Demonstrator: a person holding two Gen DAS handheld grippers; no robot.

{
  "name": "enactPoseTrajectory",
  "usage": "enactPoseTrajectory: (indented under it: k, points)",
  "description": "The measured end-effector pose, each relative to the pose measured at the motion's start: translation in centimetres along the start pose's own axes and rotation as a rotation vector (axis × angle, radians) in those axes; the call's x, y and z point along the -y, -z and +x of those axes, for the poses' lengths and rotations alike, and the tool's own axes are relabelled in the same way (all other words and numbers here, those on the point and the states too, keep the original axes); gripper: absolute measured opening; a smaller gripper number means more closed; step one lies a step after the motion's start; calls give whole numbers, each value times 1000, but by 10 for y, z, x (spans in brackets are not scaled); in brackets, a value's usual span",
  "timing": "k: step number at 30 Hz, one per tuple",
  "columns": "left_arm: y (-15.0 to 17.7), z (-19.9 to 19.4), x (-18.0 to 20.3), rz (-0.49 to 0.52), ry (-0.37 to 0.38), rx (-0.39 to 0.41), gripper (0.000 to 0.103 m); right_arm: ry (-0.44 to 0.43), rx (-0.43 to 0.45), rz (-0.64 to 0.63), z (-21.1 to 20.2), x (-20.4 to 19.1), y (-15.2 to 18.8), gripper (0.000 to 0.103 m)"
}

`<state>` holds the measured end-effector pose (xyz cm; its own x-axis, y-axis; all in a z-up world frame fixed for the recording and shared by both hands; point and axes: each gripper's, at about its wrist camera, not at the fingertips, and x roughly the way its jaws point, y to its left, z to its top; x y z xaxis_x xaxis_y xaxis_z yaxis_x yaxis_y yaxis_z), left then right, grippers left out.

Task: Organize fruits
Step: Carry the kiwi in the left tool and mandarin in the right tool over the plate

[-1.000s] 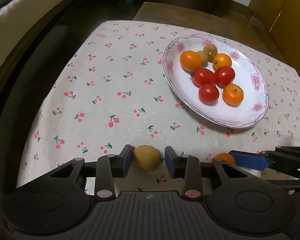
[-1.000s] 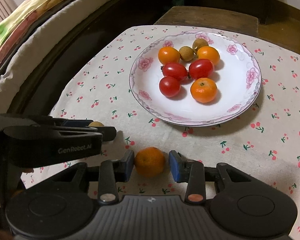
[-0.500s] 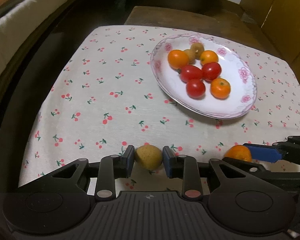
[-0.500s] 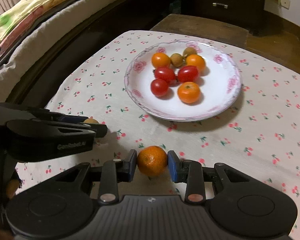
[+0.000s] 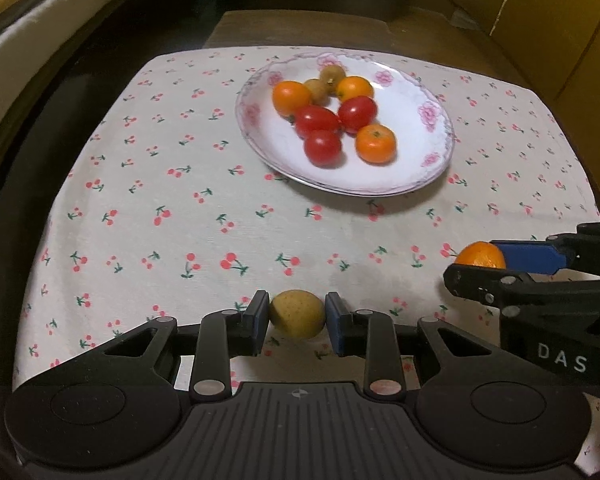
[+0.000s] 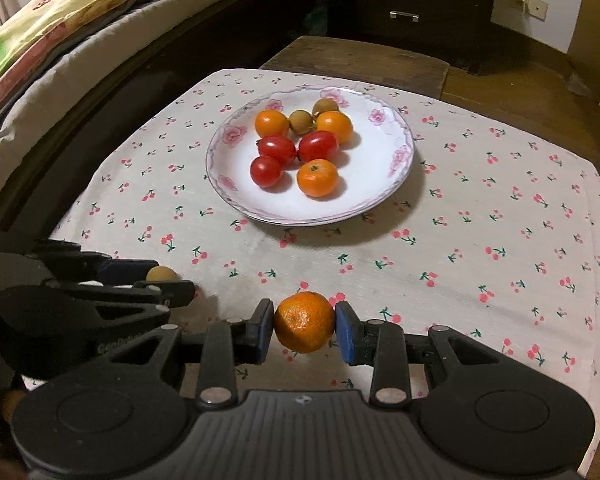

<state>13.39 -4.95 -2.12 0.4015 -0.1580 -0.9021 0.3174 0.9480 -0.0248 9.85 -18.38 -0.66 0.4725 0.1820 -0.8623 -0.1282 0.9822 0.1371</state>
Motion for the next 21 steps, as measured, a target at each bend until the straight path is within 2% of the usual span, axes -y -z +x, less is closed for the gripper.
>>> enactPoseTrajectory:
  k: [21]
  points:
    - [-14, -5, 13, 0, -8, 30, 39, 0, 9, 23, -4, 3, -6, 34]
